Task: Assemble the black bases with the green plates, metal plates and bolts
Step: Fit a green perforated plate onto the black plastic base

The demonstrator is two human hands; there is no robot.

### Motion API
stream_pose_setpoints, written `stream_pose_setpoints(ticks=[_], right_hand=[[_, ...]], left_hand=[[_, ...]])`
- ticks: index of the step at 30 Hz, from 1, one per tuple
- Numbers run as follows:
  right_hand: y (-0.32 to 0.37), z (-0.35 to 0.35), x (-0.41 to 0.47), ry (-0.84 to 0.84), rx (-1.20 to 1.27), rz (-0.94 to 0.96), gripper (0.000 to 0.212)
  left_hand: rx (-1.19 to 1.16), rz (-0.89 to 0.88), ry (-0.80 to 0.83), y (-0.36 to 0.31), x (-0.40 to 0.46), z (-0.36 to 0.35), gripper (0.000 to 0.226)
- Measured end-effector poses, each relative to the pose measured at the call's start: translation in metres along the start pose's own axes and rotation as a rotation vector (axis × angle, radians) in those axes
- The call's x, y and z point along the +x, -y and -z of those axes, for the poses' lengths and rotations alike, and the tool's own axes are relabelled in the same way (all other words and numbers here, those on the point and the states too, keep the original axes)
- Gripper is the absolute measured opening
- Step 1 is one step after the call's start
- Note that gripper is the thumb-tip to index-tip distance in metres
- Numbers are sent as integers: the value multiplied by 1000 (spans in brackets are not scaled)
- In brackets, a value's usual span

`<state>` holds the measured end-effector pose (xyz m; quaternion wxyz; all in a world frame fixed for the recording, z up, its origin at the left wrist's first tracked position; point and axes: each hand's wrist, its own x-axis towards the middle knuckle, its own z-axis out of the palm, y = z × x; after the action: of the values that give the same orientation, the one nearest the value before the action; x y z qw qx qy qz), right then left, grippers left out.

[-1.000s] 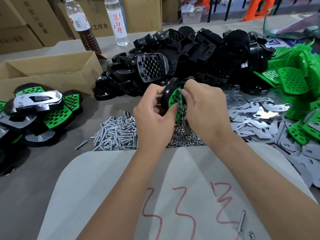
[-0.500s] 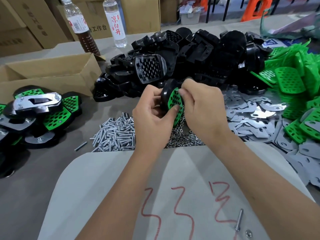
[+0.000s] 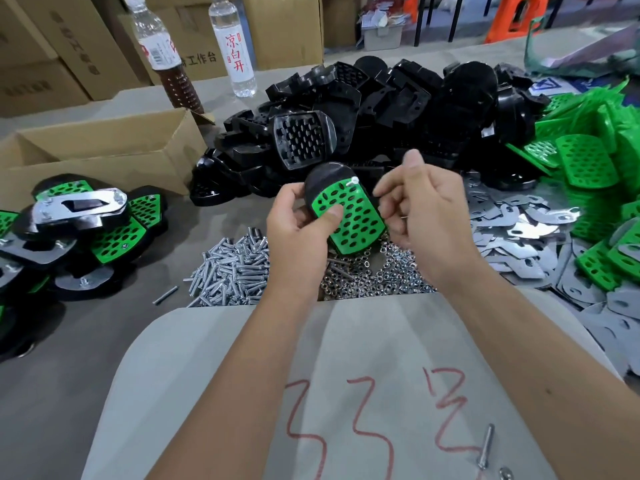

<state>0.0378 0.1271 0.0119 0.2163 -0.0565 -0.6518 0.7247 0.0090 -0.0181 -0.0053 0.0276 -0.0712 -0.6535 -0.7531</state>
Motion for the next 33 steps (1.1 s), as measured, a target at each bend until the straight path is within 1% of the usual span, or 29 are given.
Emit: stream_pose_setpoints(ticks=[2, 4, 9, 11, 13, 15, 16, 18, 20, 22, 23, 25, 28, 33], right_hand=[[-2, 2, -1, -56, -5, 18, 51], [-4, 3, -3, -62, -79, 99, 45], [-6, 1, -7, 19, -348, 419, 26], [-7, -1, -6, 24, -461, 513, 19], [-8, -3, -6, 18, -543, 568, 13], [-8, -3, -6, 40, -531, 558, 11], [-8, -4, -6, 56, -494, 529, 10], [-8, -5, -8, 65, -399, 446, 12], [-9, -7, -9, 49, -304, 340, 24], [-9, -7, -9, 96, -248, 217, 33], [-9, -7, -9, 147, -239, 176, 33], [-10, -9, -11, 217, -228, 166, 25], [-10, -15, -14, 194, -234, 218, 20], [-14, -22, -18, 197, -156, 161, 23]], left_hand=[[-66, 61, -19, -1, 2, 0, 27], [-81, 72, -3, -3, 1, 1, 29], [-80, 36, 46, -6, -2, 1, 29], [-69, 11, 60, -5, -2, 2, 28], [-42, -15, 77, -5, -3, 1, 25], [-40, -17, 84, -4, -3, 2, 18], [-55, -8, 86, -5, -3, 2, 18], [-83, 20, 88, -7, -4, 2, 30], [-104, 16, 101, -9, -5, 3, 36], [-167, 11, 122, -11, -4, 3, 29], [-211, 15, 128, -12, -4, 3, 23], [-258, 21, 124, -11, -2, 3, 13], [-253, 2, 103, -10, -2, 4, 5], [-225, -35, 107, -8, -2, 3, 13]])
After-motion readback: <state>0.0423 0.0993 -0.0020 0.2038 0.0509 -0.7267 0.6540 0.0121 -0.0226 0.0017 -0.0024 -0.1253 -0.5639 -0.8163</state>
